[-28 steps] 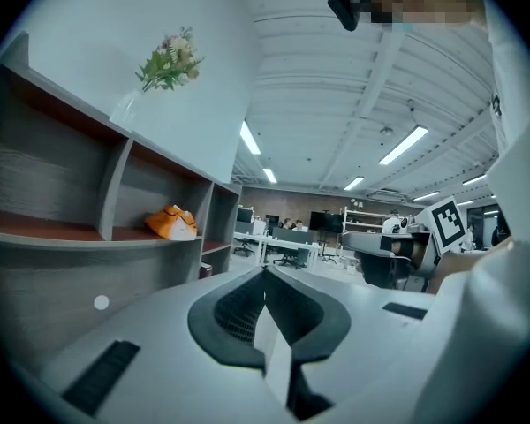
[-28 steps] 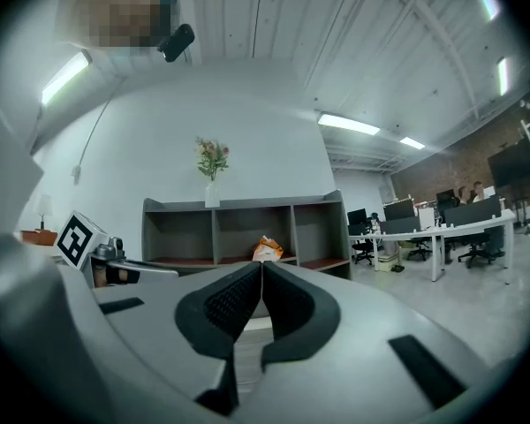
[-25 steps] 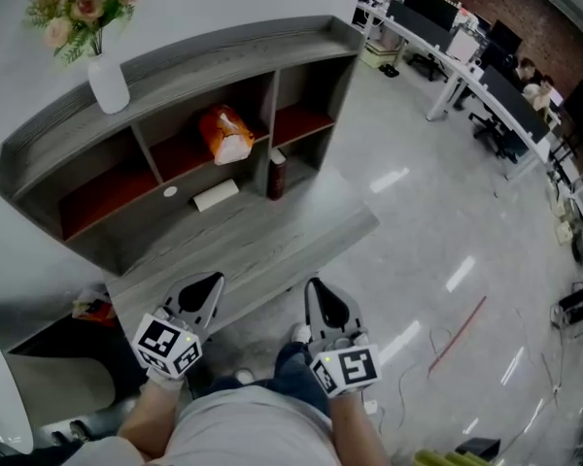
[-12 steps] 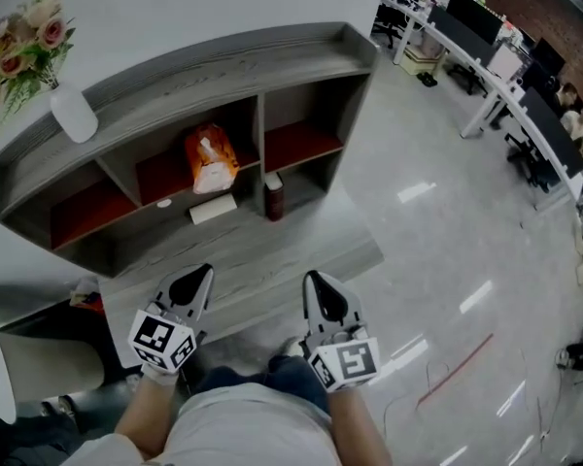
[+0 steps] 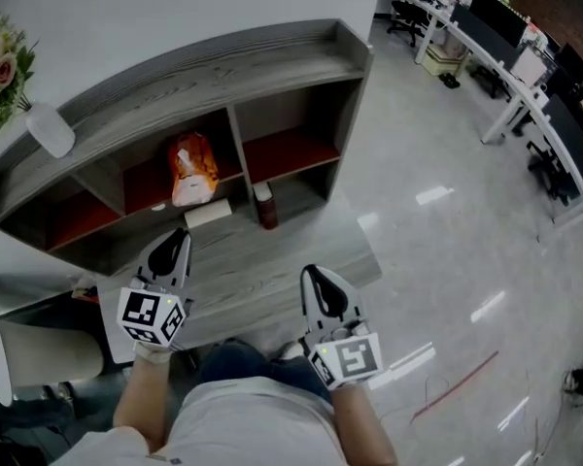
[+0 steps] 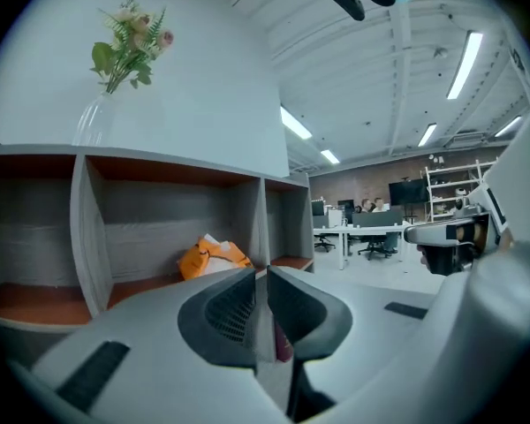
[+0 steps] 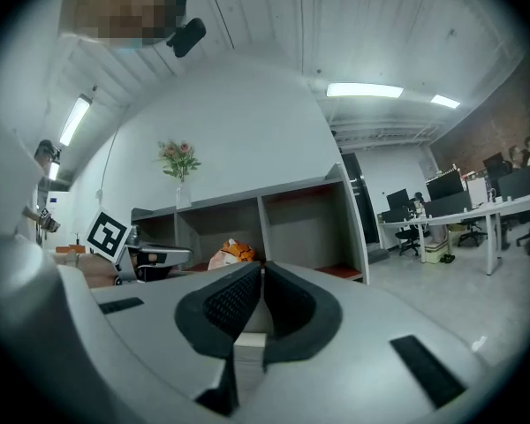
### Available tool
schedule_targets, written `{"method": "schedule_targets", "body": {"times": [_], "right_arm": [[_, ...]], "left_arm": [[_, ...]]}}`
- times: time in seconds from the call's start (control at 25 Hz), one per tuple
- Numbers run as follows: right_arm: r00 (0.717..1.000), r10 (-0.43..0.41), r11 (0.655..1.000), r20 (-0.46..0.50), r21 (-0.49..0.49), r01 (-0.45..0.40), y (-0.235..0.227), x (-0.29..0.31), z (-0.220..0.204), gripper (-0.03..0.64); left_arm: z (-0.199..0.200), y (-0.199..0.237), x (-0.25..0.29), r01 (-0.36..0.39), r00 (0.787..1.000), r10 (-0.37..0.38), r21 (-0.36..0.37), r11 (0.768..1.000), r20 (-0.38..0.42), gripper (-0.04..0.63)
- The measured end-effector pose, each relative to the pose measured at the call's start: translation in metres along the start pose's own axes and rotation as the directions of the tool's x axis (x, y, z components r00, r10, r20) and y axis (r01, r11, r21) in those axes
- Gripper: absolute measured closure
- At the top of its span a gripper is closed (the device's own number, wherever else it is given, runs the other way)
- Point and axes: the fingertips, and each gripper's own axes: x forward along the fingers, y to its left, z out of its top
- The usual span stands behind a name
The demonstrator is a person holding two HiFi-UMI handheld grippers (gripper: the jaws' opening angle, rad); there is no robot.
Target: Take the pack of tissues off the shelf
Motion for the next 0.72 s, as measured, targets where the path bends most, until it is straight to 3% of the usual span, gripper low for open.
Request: {"method": "schedule_targets", "body": {"times": [0.12, 0.4, 0.72], "right_arm": [[1.000, -0.004, 1.000, 0.004, -0.006, 0.004, -0.007, 0.005, 0.001, 0.598], [0.995, -0.091, 0.996, 0.032, 0.000, 0.091, -0.018, 0.016, 0.013, 0.597], [0.977, -0.211, 0.978, 0.043, 0.007, 0.210, -0.026, 0.012, 0.014, 0.597]], "left_arm": [[0.017, 0.012, 0.020, -0.026, 1.000, 0.025, 0.077, 0.997, 0.012, 0.549], [0.037, 0.046, 0.069, -0.014, 1.000, 0.019, 0.221, 0.975, -0.023, 0.411], [0.016, 0.058, 0.118, 0.111, 0.984, -0.051, 0.357, 0.927, -0.171, 0.320]]}}
